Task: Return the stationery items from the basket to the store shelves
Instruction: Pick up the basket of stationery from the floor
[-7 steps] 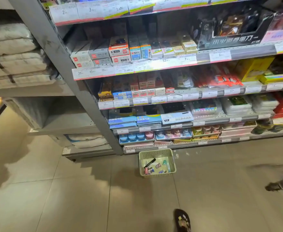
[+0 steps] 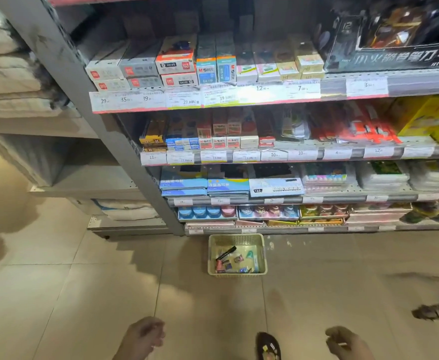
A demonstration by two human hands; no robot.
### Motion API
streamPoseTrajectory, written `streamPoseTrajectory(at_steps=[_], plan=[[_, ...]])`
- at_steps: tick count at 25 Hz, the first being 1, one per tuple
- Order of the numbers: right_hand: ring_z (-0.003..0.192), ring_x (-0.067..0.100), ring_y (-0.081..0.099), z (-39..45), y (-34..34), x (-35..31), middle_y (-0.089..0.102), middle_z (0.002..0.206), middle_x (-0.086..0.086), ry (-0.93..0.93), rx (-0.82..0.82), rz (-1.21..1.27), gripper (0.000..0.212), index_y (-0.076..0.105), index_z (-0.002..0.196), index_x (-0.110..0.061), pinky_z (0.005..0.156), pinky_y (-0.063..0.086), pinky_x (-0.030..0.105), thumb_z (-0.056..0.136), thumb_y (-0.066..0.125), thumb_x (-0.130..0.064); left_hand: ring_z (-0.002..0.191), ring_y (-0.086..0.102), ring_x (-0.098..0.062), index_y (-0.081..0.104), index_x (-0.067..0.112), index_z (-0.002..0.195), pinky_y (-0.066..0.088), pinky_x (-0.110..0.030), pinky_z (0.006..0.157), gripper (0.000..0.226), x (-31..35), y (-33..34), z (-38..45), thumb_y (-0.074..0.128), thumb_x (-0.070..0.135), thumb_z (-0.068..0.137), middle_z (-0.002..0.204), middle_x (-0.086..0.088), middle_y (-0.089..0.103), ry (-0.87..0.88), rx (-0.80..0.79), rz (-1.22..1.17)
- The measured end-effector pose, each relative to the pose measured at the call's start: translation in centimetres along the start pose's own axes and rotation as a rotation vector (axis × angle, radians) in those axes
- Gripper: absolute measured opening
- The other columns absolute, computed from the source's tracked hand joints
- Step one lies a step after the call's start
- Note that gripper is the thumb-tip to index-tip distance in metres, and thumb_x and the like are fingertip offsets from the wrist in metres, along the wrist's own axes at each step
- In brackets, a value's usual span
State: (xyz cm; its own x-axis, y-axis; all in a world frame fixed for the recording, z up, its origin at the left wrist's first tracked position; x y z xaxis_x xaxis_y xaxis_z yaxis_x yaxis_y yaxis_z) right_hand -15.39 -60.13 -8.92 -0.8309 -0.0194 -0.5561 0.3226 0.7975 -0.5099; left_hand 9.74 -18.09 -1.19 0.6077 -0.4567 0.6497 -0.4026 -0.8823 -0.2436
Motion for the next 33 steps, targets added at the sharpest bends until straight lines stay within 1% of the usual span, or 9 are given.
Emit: streamPoseTrajectory(at_steps=[5,9,11,15,19,26,29,31,33], plan=[[0.054,0.002,0.060,5.3,0.9,-7.6,0.064,0.074,0.008,-0.149,-0.030,-0.052,0.032,0.059,0.077,-0.026,0.056,0.041,0.007,0.079,0.062,0.006,0.072,0.063,-0.024,0.062,0.008,0.093,0.042,-0.028,0.066,0.008,7.6,4.2,6.4,0.060,0.005,0.085,0.079,-0.012,0.070,0.149,0.016,0.152],[0.061,0.008,0.059,10.8,4.0,-11.0,0.059,0.073,0.003,-0.199,-0.043,-0.056,0.030,0.057,0.086,-0.022,0.057,0.041,0.006,0.082,0.058,0.008,0.070,0.061,-0.022,0.058,0.013,0.095,0.044,-0.016,0.059,0.018,8.6,7.0,13.9,0.056,-0.002,0.087,0.072,-0.010,0.064,0.186,-0.032,0.159],[0.062,0.006,0.058,13.7,5.8,-11.9,0.059,0.073,0.002,-0.208,-0.030,-0.039,0.027,0.056,0.093,-0.016,0.059,0.041,0.004,0.082,0.057,0.009,0.074,0.060,-0.027,0.058,0.016,0.094,0.046,-0.021,0.063,0.020,8.4,7.9,18.2,0.060,-0.001,0.083,0.074,-0.011,0.063,0.202,-0.016,0.179],[0.071,0.015,0.059,20.1,9.8,-12.0,0.058,0.077,0.002,-0.249,-0.031,-0.029,0.029,0.053,0.104,-0.014,0.064,0.044,0.010,0.084,0.057,0.006,0.083,0.062,-0.026,0.058,0.018,0.103,0.044,-0.027,0.069,0.024,6.7,10.7,26.4,0.064,0.010,0.081,0.086,-0.010,0.068,0.223,-0.002,0.258],[0.075,0.014,0.059,27.5,14.4,-10.1,0.057,0.079,-0.001,-0.280,-0.048,-0.033,0.031,0.050,0.109,-0.017,0.071,0.043,0.019,0.086,0.058,0.002,0.086,0.058,-0.020,0.053,0.016,0.116,0.042,-0.026,0.071,0.036,3.6,14.8,34.7,0.059,0.003,0.083,0.097,-0.009,0.062,0.230,0.001,0.301],[0.071,0.010,0.055,40.8,21.4,-5.1,0.056,0.078,-0.001,-0.364,0.044,-0.073,0.034,0.055,0.115,-0.002,0.060,0.043,-0.001,0.083,0.056,0.009,0.082,0.054,-0.017,0.052,0.019,0.112,0.043,-0.019,0.063,0.037,-2.7,19.7,46.9,0.064,0.002,0.082,0.086,0.005,0.053,0.362,0.019,0.383],[0.076,0.009,0.058,44.8,23.6,-3.5,0.061,0.101,0.011,-0.422,0.108,-0.123,0.032,0.057,0.118,-0.003,0.067,0.047,0.004,0.086,0.058,0.001,0.071,0.057,0.000,0.048,0.011,0.124,0.042,-0.008,0.052,0.050,-5.2,21.0,50.8,0.064,-0.004,0.079,0.082,0.007,0.049,0.392,0.057,0.453],[0.098,0.023,0.061,47.4,24.8,-2.1,0.055,0.120,0.015,-0.466,0.182,-0.243,0.038,0.056,0.123,-0.007,0.086,0.048,0.023,0.085,0.060,-0.004,0.077,0.059,0.011,0.032,0.007,0.141,0.048,-0.009,0.069,0.068,-7.3,22.2,53.2,0.063,-0.004,0.081,0.092,0.004,0.053,0.359,0.028,0.481],[0.115,0.031,0.053,49.7,26.1,-1.0,0.048,0.129,0.016,-0.499,0.202,-0.339,0.052,0.051,0.131,-0.010,0.099,0.041,0.031,0.081,0.064,-0.006,0.104,0.057,-0.009,0.018,0.016,0.146,0.044,-0.031,0.098,0.074,-9.1,22.9,55.2,0.060,0.004,0.087,0.110,0.003,0.049,0.315,0.034,0.481]])
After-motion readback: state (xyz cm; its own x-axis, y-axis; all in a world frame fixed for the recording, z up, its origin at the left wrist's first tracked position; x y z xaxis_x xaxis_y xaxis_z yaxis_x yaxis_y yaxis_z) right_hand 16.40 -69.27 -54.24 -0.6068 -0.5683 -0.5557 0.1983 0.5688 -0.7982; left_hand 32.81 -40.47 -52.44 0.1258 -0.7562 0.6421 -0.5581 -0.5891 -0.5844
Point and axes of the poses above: each hand's wrist, its own z-axis towards the middle knuckle, its own y-axis out of the palm, x = y × z, the point moved 8 cm from there along z, towards the middle knuckle
